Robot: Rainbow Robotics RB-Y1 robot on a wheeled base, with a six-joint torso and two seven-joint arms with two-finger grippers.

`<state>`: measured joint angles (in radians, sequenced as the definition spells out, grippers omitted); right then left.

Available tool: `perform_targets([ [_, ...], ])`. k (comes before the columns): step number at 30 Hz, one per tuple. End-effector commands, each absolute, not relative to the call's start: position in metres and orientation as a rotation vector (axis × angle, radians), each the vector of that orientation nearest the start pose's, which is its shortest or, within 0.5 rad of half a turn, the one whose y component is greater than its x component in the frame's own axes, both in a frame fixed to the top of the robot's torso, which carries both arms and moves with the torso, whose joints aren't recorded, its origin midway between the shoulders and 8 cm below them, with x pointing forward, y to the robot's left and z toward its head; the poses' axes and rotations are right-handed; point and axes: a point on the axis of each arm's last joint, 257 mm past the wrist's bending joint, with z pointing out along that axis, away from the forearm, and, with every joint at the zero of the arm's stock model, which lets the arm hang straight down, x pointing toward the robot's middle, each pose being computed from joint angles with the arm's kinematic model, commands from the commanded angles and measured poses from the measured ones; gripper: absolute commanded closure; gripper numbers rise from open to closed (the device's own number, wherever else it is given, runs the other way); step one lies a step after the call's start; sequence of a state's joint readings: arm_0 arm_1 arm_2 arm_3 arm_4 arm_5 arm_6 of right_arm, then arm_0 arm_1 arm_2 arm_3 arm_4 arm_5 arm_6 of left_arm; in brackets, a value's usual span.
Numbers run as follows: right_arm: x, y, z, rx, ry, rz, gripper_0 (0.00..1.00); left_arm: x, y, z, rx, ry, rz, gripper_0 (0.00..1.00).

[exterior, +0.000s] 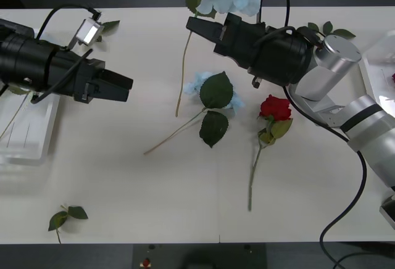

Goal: Put the red flowers into the right box and the blue flowers into the left box

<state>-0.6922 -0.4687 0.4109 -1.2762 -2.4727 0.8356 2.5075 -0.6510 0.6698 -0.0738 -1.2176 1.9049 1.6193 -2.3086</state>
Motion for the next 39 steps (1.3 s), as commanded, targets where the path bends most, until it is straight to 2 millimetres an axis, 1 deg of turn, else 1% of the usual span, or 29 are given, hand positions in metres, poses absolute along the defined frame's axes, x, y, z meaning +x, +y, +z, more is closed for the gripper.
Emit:
perform_targets([
  [1, 0.491, 0.046, 0.012, -0.521, 1.375, 1.669, 1.00, 0.439, 0.092, -0.079, 1.208, 1.751, -1.279, 0.00],
  [6, 0.490, 0.046, 0.012, -0.524, 1.369, 1.669, 1.00, 0.441, 0.071, -0.082, 1.192, 1.732, -1.295, 0.00],
  [12, 0.489, 0.048, 0.013, -0.530, 1.365, 1.671, 1.00, 0.437, 0.053, -0.084, 1.194, 1.712, -1.321, 0.00],
  [18, 0.489, 0.048, 0.013, -0.531, 1.364, 1.670, 1.00, 0.435, 0.044, -0.082, 1.191, 1.701, -1.343, 0.00],
  [19, 0.489, 0.048, 0.013, -0.531, 1.362, 1.670, 1.00, 0.435, 0.042, -0.085, 1.192, 1.704, -1.345, 0.00],
  [20, 0.489, 0.048, 0.013, -0.532, 1.363, 1.668, 1.00, 0.435, 0.041, -0.084, 1.192, 1.703, -1.345, 0.03],
  [21, 0.489, 0.048, 0.013, -0.532, 1.363, 1.668, 1.00, 0.435, 0.039, -0.085, 1.189, 1.704, -1.350, 0.19],
  [22, 0.488, 0.048, 0.013, -0.534, 1.363, 1.669, 1.00, 0.435, 0.036, -0.086, 1.186, 1.704, -1.354, 0.40],
  [23, 0.489, 0.048, 0.013, -0.531, 1.362, 1.670, 1.00, 0.435, 0.035, -0.086, 1.184, 1.704, -1.356, 0.54],
  [24, 0.489, 0.048, 0.013, -0.532, 1.363, 1.668, 1.00, 0.434, 0.032, -0.087, 1.180, 1.704, -1.364, 0.81],
  [25, 0.489, 0.048, 0.013, -0.532, 1.363, 1.668, 1.00, 0.434, 0.030, -0.088, 1.175, 1.704, -1.369, 0.98],
  [26, 0.488, 0.048, 0.012, -0.534, 1.364, 1.668, 1.00, 0.434, 0.028, -0.088, 1.173, 1.705, -1.371, 1.00],
  [29, 0.489, 0.048, 0.013, -0.533, 1.362, 1.667, 1.00, 0.434, 0.024, -0.090, 1.174, 1.707, -1.365, 1.00],
  [39, 0.489, 0.048, 0.013, -0.535, 1.361, 1.665, 1.00, 0.435, 0.023, -0.089, 1.176, 1.706, -1.363, 1.00],
])
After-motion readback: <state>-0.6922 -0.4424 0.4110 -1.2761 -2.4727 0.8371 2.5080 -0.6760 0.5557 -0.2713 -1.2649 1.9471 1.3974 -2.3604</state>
